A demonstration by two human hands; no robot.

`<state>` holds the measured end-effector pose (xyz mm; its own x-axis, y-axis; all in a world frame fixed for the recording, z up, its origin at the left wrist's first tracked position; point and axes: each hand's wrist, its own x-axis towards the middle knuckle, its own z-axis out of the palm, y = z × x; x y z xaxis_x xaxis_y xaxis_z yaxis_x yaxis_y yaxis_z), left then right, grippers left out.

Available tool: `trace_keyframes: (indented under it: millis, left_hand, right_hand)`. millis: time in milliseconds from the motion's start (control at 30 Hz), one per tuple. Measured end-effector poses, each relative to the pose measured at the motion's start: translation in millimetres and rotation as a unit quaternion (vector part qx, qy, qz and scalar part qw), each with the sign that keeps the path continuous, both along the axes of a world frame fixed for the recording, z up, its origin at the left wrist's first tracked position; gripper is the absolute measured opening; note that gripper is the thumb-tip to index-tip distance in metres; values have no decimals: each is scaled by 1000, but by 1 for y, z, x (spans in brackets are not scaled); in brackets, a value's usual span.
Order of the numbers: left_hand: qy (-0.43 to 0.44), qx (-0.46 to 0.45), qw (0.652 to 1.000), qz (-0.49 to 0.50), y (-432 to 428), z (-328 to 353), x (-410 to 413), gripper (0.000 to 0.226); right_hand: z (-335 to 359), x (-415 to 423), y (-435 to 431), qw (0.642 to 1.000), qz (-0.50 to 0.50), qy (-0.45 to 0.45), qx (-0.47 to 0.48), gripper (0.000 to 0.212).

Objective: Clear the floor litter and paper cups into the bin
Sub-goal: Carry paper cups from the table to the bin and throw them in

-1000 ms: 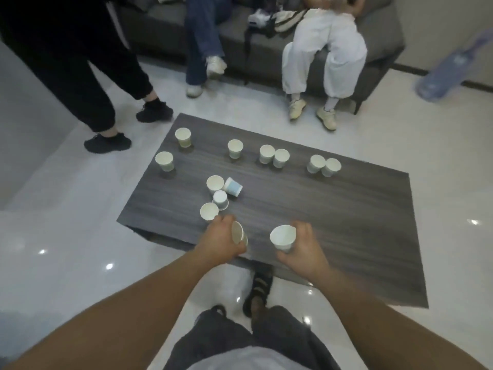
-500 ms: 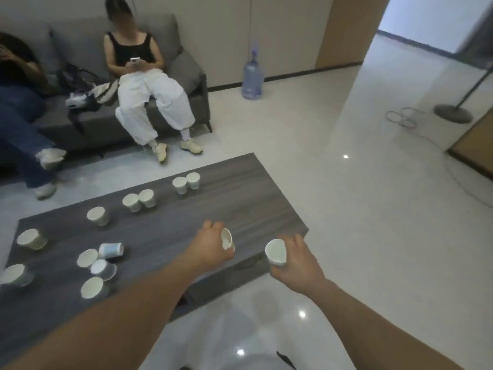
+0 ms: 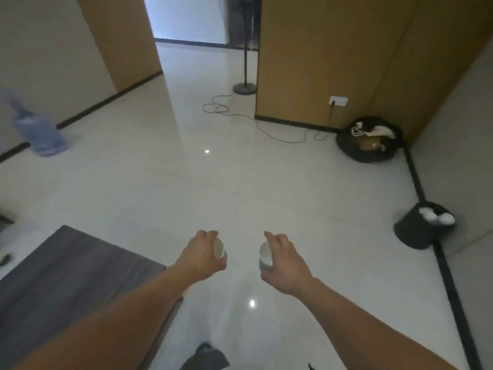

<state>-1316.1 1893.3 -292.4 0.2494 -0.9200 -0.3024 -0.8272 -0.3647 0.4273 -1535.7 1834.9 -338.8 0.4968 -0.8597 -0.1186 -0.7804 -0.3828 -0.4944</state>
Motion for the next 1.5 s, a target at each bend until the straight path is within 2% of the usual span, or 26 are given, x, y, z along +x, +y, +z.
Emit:
trace_keyframes:
  millis: [233, 500, 800, 1167, 1500]
  left_hand:
    - [16, 12, 984, -177, -157, -12, -97, 83]
    - [32, 5, 943, -331, -329, -20, -198, 81]
    - [18, 5, 892, -452, -439, -28, -325, 80]
    - [27, -23, 878, -478, -559, -17, -532, 79]
    - [41, 8, 876, -480, -663, -43, -647, 76]
  right_hand:
    - [-7, -104, -73, 988, -153, 32, 6, 73]
    - [-2, -193, -171, 949, -309, 55, 16, 76]
    - [-11, -286, -235, 899, -433, 57, 31, 71]
    - [-11, -474, -369, 893, -447, 48, -8, 72]
    - [-15, -594, -474, 884, -464, 51, -12, 73]
